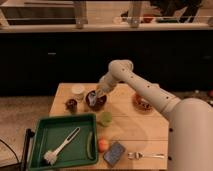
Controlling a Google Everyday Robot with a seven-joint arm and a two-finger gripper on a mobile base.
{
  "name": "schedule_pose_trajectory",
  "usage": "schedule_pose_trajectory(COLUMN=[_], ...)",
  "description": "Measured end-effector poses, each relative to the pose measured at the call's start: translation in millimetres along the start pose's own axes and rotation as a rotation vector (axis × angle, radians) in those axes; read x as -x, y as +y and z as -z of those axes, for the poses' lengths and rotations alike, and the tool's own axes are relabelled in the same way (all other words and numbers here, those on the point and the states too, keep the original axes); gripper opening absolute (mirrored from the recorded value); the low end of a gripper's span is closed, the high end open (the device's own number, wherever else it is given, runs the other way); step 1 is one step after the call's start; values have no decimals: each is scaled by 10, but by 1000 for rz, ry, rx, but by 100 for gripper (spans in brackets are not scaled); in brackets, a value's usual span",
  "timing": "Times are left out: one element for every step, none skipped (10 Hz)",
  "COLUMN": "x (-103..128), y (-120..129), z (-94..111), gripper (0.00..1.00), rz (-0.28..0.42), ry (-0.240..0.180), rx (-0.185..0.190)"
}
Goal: Place towel in purple bowl
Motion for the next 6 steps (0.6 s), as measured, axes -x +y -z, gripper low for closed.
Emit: schedule_pose_trajectory(x=[48, 76, 58, 22, -9, -33], y=[-26, -45, -39, -25, -17, -11], z=[-55, -89, -96, -95, -100, -108], gripper=[80, 80, 80, 80, 80, 80], rz=[11, 16, 13, 6, 0, -6], ry=[-7, -11, -11, -10, -9, -8], rx=[5, 7, 6, 4, 1, 1])
